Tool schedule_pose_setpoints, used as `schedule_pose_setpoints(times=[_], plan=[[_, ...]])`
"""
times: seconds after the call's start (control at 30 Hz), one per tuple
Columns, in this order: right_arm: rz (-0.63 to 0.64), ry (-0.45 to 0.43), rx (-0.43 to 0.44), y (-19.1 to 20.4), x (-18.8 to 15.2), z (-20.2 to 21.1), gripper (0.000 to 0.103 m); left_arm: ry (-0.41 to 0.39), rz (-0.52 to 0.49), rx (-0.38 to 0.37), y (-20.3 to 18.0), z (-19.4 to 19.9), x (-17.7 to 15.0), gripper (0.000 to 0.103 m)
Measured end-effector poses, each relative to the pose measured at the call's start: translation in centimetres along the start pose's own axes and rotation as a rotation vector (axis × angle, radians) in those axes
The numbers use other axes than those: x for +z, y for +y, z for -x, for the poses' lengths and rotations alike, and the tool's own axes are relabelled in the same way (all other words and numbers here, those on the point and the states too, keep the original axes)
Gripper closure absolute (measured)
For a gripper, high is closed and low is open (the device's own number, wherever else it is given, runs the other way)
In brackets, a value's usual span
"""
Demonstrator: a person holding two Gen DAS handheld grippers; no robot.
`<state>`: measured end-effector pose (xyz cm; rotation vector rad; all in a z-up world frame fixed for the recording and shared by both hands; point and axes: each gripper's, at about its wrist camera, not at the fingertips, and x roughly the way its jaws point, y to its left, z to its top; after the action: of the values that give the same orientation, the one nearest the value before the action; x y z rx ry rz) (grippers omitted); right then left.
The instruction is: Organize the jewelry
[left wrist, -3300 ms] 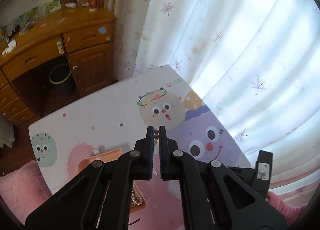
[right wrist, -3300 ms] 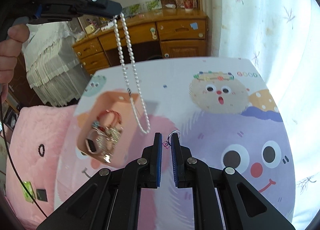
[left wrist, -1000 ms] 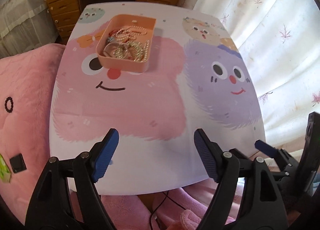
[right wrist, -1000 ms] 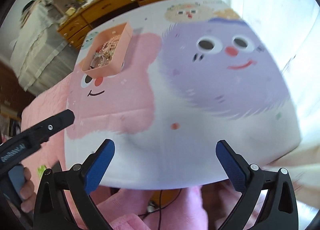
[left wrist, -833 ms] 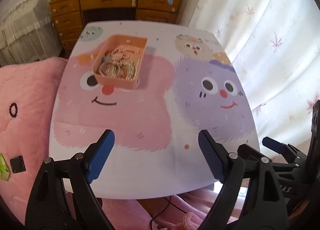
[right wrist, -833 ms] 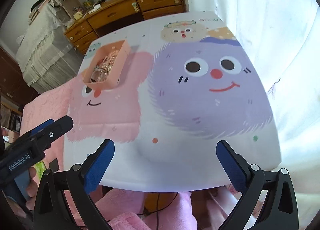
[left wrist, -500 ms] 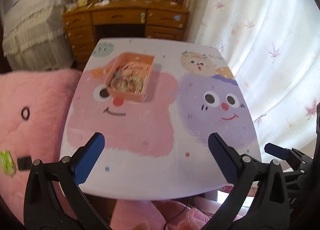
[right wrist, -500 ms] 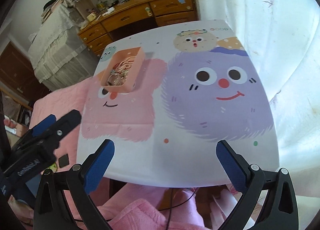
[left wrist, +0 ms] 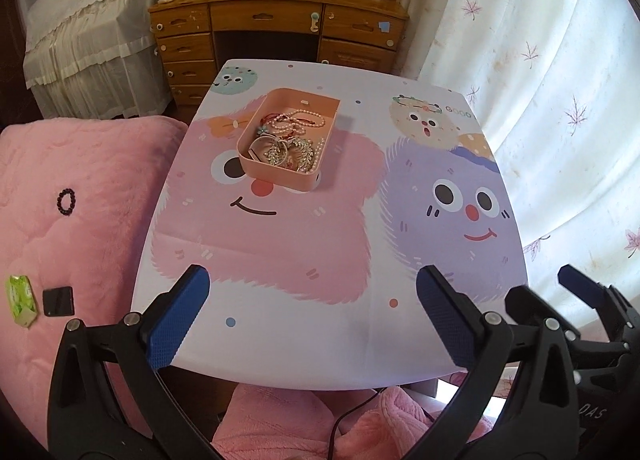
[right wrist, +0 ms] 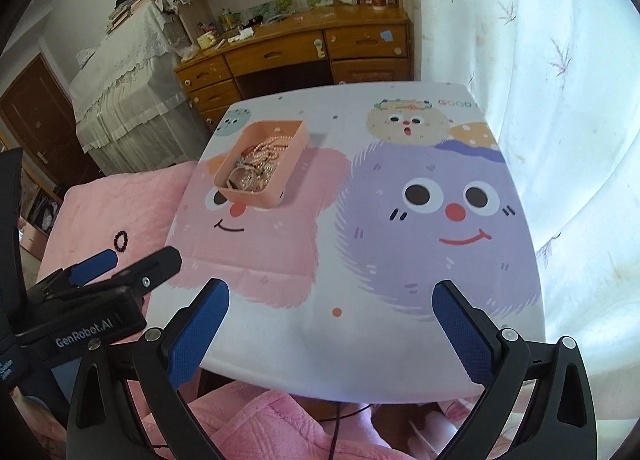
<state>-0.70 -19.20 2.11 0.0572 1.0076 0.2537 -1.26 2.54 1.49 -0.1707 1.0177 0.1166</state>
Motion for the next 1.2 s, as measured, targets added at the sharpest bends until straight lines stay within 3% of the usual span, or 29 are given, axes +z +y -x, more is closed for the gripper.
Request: schedule_pose_setpoints(times=[0.47, 1.2], plan=[[-0.063, 0.011, -0.012, -3.2, 0.4, -0.4, 0.000, -0.005, -0.050, -0.020, -2.5, -0.4, 0.7, 0.000], [-0.044, 0.004, -0.022, -5.0, 1.0, -0.1, 0.000, -0.034, -0.063, 0.029, -4.9, 0.1, 0.7, 0.000]])
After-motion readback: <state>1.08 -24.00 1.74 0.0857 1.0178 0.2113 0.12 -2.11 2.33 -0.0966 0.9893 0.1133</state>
